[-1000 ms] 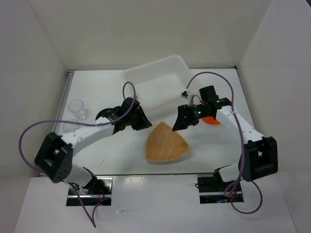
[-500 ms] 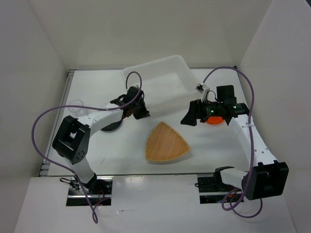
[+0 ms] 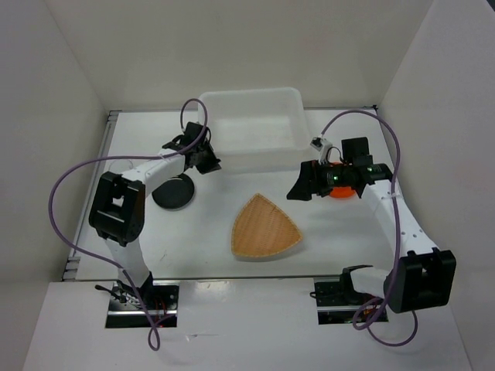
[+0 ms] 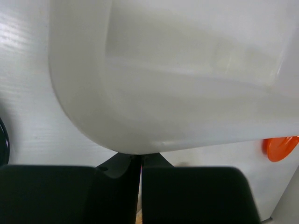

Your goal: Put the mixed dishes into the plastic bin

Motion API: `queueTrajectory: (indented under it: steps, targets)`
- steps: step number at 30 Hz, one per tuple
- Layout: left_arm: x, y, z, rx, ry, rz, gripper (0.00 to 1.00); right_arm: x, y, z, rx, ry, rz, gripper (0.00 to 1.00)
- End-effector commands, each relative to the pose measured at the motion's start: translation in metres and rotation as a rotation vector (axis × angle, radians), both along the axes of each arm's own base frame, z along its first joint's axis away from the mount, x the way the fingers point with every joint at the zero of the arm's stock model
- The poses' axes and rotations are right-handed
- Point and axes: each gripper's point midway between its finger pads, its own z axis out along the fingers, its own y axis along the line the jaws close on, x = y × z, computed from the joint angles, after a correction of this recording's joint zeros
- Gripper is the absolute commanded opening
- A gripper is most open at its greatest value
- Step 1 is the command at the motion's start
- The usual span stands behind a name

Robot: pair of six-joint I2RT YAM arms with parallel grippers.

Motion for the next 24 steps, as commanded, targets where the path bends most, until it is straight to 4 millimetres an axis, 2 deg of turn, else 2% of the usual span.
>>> queueTrajectory:
  steps: [1,5,6,7,9,10,11,12,13,14,15,16,18,21,22,24]
  targets:
    - [0.019,-0.001,0.018,-0.018,-0.052,-0.042,0.03,0.006,0.001,-0.010,0.012,0.062,-0.017,0.98]
    - [0.003,-0.013,0.020,-0.098,-0.014,-0.079,0.07,0.004,-0.002,-0.028,-0.031,0.149,-0.041,0.98]
    - [-0.004,-0.016,0.034,-0.137,-0.036,-0.088,0.09,0.004,-0.003,-0.039,-0.043,0.189,-0.053,0.98]
    - [-0.008,-0.022,0.043,-0.157,-0.065,-0.093,0.11,0.005,-0.004,-0.044,-0.050,0.213,-0.065,0.98]
    - [-0.030,-0.026,0.054,-0.181,-0.080,-0.100,0.18,0.002,-0.003,-0.062,-0.081,0.307,-0.067,0.98]
    - [-0.036,-0.029,0.059,-0.185,-0.089,-0.112,0.25,-0.001,0.000,-0.069,-0.089,0.343,-0.053,0.98]
    - [-0.048,-0.035,0.071,-0.192,-0.106,-0.136,0.39,0.003,-0.001,-0.075,-0.104,0.358,-0.059,0.98]
    - [-0.056,-0.034,0.071,-0.172,-0.100,-0.148,0.48,-0.001,0.001,-0.087,-0.124,0.408,-0.049,0.98]
    - [-0.062,-0.036,0.076,-0.154,-0.113,-0.160,0.55,0.000,0.002,-0.089,-0.135,0.413,-0.044,0.98]
    - [-0.068,-0.031,0.087,-0.145,-0.131,-0.159,0.66,-0.001,0.004,-0.094,-0.151,0.423,-0.038,0.98]
    - [-0.072,-0.025,0.089,-0.131,-0.135,-0.145,0.72,-0.001,0.003,-0.098,-0.160,0.439,-0.049,0.98]
    - [-0.076,-0.021,0.105,-0.132,-0.176,-0.146,0.75,-0.006,0.006,-0.104,-0.174,0.469,-0.045,0.98]
    - [-0.088,-0.014,0.114,-0.130,-0.194,-0.137,0.82,-0.011,0.012,-0.108,-0.193,0.475,-0.020,0.98]
    - [-0.099,-0.009,0.129,-0.157,-0.224,-0.125,0.85,-0.020,0.018,-0.121,-0.211,0.531,0.004,0.98]
    - [-0.104,-0.008,0.128,-0.163,-0.211,-0.115,0.85,-0.023,0.021,-0.124,-0.217,0.549,0.010,0.98]
    - [-0.112,-0.004,0.137,-0.181,-0.226,-0.105,0.86,-0.027,0.023,-0.135,-0.232,0.592,0.021,0.96]
